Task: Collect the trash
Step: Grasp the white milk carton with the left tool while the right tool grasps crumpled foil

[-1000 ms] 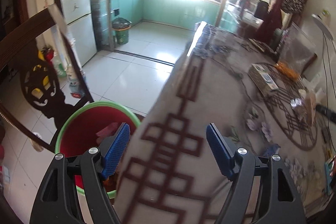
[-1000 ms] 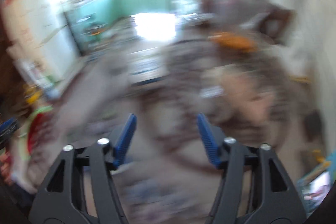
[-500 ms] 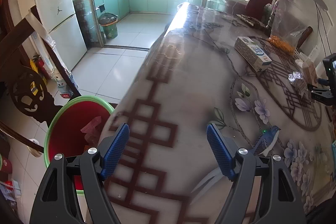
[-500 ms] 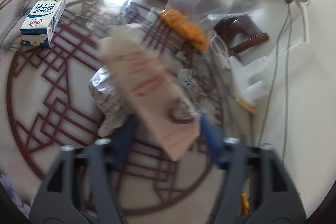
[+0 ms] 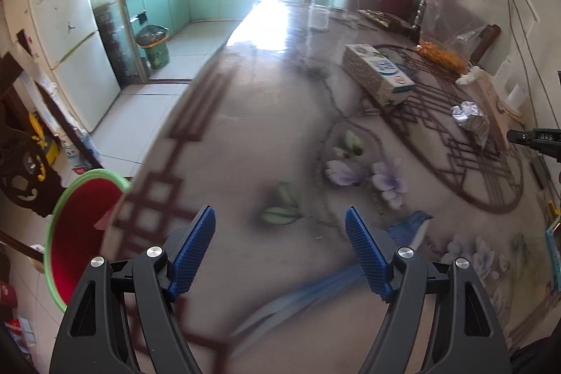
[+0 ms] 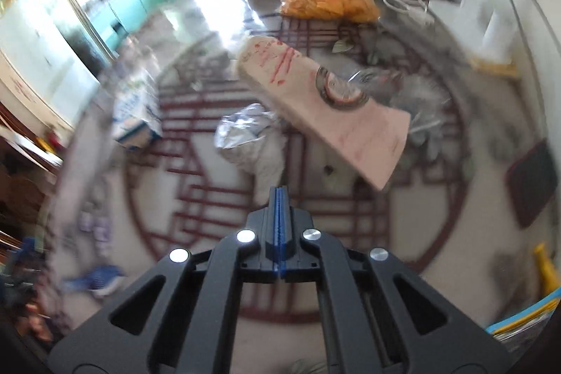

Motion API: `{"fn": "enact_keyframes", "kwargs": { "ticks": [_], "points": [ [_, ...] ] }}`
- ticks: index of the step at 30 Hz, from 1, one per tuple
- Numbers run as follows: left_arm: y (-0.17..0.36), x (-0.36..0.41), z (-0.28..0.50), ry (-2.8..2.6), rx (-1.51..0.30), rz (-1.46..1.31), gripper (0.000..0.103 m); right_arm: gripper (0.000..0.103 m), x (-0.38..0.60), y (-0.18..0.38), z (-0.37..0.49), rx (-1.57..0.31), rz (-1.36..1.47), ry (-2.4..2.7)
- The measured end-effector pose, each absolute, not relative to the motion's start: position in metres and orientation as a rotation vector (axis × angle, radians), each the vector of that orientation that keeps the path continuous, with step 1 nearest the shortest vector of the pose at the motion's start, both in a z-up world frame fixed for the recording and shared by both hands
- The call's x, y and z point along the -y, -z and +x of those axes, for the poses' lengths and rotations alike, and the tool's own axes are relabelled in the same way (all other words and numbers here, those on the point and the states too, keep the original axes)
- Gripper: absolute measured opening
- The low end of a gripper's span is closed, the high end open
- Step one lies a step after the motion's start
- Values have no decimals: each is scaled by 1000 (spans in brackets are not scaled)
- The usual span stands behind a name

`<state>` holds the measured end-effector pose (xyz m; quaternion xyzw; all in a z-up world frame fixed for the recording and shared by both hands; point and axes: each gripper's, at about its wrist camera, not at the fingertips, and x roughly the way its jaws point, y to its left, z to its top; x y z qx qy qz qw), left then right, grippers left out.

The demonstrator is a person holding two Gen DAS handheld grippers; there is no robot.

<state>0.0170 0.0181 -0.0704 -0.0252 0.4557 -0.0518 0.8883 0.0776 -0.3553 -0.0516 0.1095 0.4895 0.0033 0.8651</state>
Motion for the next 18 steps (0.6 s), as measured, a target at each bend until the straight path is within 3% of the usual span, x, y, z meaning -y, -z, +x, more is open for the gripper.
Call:
{"fn": "enact_keyframes", "kwargs": {
  "ticks": [2,4,8,12,18],
  "points": [
    [67,-6,24,138,-934,-88,73,0,354,46,71,-1010,229,-10],
    [63,10,40,155,-925,-125,81,2,354,43,65,-990,213,14],
    [61,44,88,171,-937,-205,85,30,361,46,59,-980,266,17],
    [66,80,144,114,-951,-228,86,44,353,40,60,-965,212,12],
    [80,122,191,43,-979,-134,86,48,353,29,71,-917,282,-9]
  ]
}}
